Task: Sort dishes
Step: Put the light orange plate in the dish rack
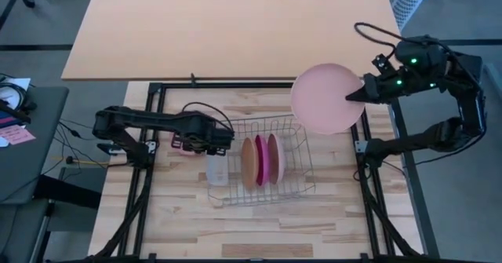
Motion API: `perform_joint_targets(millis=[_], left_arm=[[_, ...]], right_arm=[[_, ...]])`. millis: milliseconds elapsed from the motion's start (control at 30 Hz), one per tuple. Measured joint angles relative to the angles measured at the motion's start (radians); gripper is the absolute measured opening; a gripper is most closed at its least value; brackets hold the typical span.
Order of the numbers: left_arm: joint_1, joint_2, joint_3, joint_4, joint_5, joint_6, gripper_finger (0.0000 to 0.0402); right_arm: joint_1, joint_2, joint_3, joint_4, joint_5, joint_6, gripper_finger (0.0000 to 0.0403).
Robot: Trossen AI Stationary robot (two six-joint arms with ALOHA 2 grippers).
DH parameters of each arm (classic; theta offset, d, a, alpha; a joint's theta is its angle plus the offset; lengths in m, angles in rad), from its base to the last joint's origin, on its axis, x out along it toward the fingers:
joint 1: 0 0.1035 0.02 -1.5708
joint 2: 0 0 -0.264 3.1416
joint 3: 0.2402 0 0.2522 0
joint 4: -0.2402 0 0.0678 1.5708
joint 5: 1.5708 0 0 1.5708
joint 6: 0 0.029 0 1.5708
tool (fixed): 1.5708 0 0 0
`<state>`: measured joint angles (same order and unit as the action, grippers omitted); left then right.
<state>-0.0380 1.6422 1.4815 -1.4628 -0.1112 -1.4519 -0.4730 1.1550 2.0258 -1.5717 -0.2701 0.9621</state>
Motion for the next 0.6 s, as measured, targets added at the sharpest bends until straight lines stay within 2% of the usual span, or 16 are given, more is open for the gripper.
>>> perform_joint_targets(millis=[133, 333, 600], left_arm=[[0.0, -0.052, 0.0, -0.029, -0.047, -0.021, 0.0196], [0.0, -0.169, 0.0, 0.023, -0.114, 0.024, 0.0196], [0.006, -0.227, 0.002, 0.064, -0.117, 0.128, 0.0196]], right_arm=[[0.059, 0.017, 0.0, 0.001, 0.041, 0.059, 0.0045], [0.153, 0.062, -0.004, 0.002, 0.097, 0.093, 0.0045], [0.23, 0.067, -0.236, -0.004, 0.12, 0.123, 0.0045]])
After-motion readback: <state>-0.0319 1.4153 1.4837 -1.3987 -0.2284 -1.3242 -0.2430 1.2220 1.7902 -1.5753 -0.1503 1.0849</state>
